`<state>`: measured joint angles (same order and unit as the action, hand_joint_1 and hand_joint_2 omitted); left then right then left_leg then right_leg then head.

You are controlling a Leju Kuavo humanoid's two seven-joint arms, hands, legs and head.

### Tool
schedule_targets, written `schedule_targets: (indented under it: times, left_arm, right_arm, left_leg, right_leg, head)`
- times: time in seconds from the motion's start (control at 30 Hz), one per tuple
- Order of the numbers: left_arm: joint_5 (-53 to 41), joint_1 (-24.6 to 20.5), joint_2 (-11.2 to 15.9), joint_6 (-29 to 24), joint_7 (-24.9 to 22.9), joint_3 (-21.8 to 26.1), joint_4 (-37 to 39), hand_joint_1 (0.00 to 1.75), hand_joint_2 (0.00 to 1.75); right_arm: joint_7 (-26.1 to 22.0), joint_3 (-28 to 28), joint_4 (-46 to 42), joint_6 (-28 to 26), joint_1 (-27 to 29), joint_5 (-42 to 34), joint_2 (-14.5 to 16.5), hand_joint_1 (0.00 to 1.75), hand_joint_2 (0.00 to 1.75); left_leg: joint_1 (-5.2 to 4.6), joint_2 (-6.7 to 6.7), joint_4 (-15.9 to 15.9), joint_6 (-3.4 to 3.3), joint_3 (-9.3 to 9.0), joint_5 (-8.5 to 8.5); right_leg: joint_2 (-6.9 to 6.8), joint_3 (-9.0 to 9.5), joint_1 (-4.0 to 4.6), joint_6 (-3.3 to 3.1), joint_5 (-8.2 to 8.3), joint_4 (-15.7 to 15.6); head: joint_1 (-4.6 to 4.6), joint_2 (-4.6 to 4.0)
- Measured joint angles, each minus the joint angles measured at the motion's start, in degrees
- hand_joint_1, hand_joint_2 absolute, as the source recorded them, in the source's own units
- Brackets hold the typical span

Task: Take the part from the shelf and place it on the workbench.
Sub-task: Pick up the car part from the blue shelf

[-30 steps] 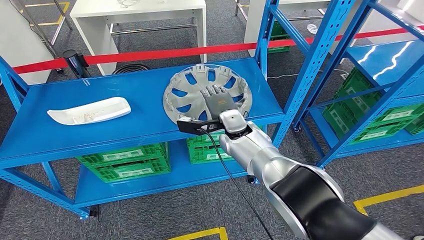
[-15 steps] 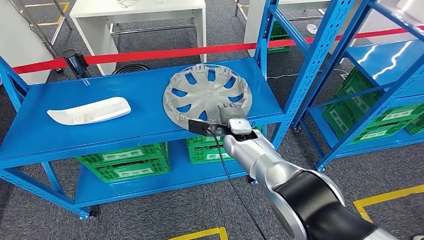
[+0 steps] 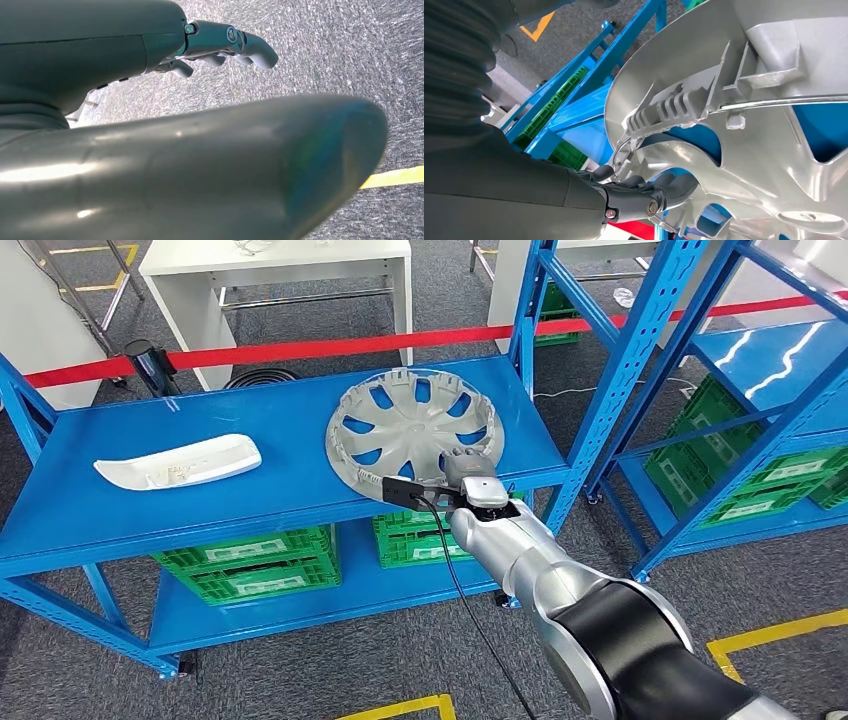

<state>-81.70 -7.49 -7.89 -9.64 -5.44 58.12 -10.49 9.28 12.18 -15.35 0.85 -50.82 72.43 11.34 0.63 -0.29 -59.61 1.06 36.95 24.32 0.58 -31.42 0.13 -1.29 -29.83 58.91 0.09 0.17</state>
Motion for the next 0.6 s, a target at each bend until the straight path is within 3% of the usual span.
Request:
schedule_targets:
  times: [0.6]
  left_arm:
    - [-0.04,-0.15,-0.05,0.11,-0.52,0.0,0.0,0.0,0.0]
  right_arm:
    - [0.15,-0.06,0.03,1.62,-0.01,0.34,-0.16,0.0,1.75]
  left_leg:
    - [0.0,-0.01,0.0,0.0,0.0,0.0]
  right_leg:
    - [-0.01,0.0,0.0,0.0,0.0,0.0]
  head:
    - [0.0,0.0]
